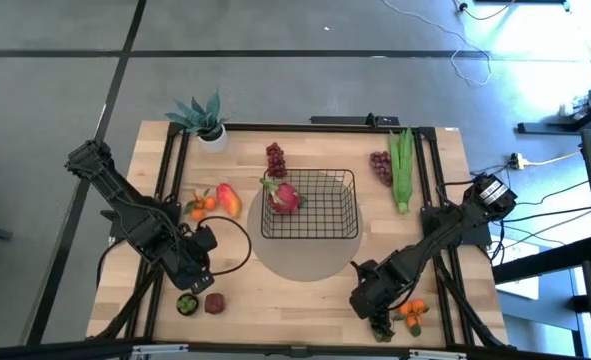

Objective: Build produce basket
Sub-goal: Put the black grapes into the black wire basket

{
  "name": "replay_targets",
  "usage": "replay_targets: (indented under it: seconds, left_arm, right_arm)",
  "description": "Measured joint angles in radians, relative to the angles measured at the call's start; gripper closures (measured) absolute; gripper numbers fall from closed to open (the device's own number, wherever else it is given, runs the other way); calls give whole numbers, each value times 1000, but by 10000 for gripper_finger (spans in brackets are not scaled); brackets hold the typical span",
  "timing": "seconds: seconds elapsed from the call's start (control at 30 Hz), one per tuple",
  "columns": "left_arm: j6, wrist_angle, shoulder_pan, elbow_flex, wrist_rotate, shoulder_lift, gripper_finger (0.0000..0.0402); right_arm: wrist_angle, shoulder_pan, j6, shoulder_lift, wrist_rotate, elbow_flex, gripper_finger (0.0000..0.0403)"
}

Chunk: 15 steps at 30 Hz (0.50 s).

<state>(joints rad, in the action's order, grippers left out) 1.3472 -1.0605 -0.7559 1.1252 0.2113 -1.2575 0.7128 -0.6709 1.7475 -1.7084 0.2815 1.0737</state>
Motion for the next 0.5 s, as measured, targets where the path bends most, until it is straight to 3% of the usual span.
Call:
replay_targets:
  seconds: [0.23, 0.5]
  left_arm:
    - [-16, 0, 1, 0, 8, 0, 401]
    - [-40, 0, 1, 0, 13, 0, 401]
  right_arm:
    - [22, 0, -3, 0, -4, 7, 341]
    - [90, 4, -120, 0, -63, 68, 355]
